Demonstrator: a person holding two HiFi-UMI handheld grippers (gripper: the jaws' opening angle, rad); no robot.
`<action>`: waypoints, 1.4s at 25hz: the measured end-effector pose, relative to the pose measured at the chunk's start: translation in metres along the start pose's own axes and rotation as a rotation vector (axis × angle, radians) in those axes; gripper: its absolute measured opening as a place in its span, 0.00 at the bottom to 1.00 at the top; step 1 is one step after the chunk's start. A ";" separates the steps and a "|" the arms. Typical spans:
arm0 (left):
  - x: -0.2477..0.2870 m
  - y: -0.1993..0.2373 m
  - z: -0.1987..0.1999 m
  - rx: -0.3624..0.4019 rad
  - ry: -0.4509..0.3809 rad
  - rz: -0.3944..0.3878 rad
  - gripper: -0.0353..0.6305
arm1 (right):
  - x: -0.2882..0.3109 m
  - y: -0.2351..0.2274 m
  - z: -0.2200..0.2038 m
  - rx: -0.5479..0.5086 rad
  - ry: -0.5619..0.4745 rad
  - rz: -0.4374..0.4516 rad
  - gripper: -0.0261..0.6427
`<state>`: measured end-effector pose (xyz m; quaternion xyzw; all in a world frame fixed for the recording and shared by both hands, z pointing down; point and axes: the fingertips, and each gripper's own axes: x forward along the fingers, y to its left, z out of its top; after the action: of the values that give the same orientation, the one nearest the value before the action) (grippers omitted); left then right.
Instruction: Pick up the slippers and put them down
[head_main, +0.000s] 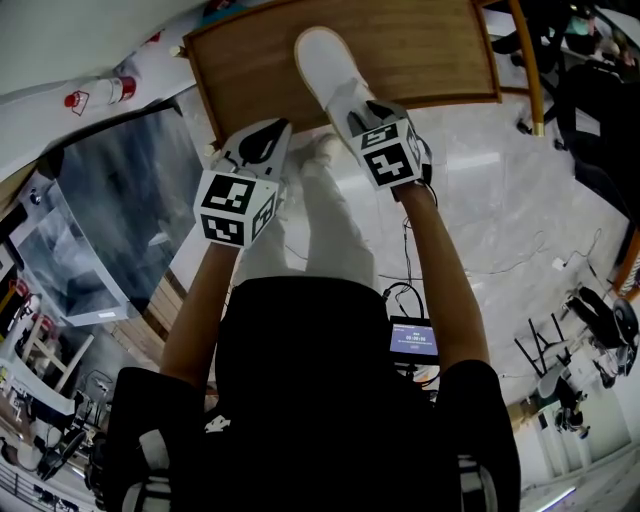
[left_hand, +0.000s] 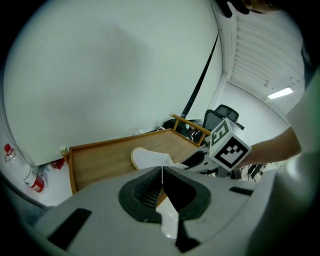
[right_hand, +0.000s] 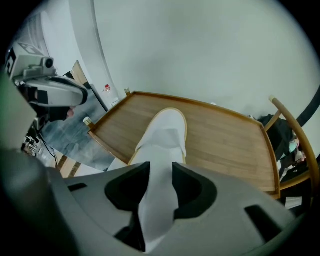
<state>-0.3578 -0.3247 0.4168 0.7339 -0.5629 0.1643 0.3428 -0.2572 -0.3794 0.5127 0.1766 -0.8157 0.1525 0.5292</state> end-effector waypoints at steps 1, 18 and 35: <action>0.000 0.000 0.000 0.000 0.000 0.001 0.06 | 0.001 0.000 0.000 0.001 0.004 -0.004 0.22; -0.011 -0.006 -0.004 0.023 0.002 -0.014 0.06 | -0.008 -0.005 0.002 0.034 -0.037 -0.097 0.07; -0.048 -0.035 -0.005 0.109 -0.004 -0.087 0.06 | -0.060 0.018 -0.021 0.140 -0.095 -0.165 0.07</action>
<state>-0.3396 -0.2823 0.3793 0.7755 -0.5215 0.1782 0.3080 -0.2253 -0.3470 0.4648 0.2866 -0.8099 0.1568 0.4872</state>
